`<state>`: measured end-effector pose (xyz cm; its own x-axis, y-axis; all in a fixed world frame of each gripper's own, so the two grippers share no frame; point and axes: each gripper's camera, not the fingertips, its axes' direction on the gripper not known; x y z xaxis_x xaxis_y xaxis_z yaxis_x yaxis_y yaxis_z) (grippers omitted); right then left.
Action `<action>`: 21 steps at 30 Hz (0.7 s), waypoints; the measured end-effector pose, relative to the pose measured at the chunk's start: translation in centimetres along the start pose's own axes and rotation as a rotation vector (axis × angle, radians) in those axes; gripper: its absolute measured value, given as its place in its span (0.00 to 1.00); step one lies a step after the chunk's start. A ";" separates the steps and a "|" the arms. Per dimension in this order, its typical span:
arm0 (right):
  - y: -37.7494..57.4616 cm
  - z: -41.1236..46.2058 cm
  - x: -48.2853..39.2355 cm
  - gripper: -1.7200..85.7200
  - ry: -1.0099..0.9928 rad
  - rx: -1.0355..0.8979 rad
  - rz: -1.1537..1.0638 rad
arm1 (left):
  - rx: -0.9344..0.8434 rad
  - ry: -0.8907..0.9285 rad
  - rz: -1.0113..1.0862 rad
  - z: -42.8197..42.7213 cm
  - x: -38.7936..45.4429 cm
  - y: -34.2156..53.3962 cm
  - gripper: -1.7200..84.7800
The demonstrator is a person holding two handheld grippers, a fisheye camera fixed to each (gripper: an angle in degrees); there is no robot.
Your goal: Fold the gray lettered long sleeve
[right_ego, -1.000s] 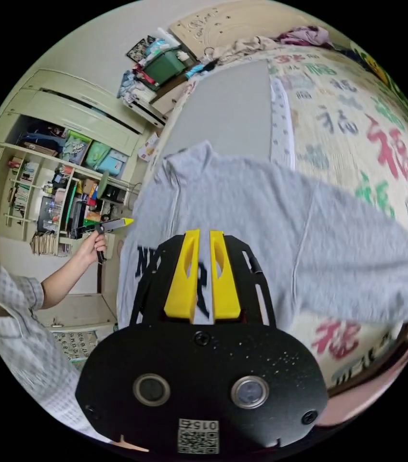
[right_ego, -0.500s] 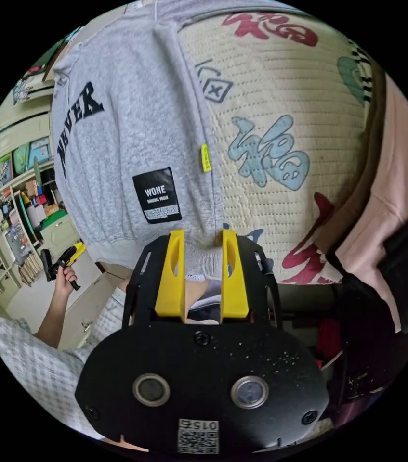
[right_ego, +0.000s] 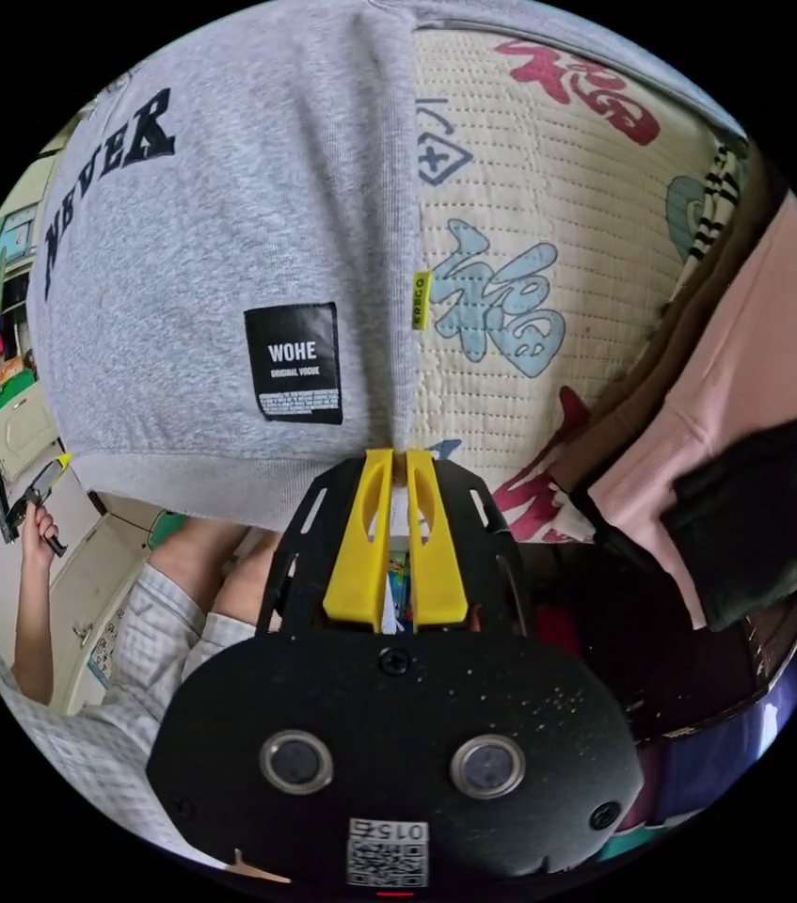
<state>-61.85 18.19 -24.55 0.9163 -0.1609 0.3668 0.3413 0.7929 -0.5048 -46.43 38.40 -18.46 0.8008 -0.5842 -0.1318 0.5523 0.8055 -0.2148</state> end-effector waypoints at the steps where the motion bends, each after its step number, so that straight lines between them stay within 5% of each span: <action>1: -0.2 0.2 -0.3 0.05 0.021 -0.002 0.002 | -0.003 -0.043 0.027 1.1 0.7 0.0 0.02; 5: -1.0 0.5 -1.2 0.07 0.114 -0.025 0.013 | -0.016 -0.131 0.093 3.6 2.3 0.0 0.02; 21: -0.3 0.0 8.0 0.11 -0.110 0.052 0.160 | -0.131 -0.237 0.317 8.0 6.4 0.8 0.01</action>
<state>-54.61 16.62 -21.44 0.9287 0.0326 0.3695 0.1791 0.8328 -0.5237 -38.99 36.14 -11.74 0.9661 -0.2580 0.0117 0.2479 0.9135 -0.3224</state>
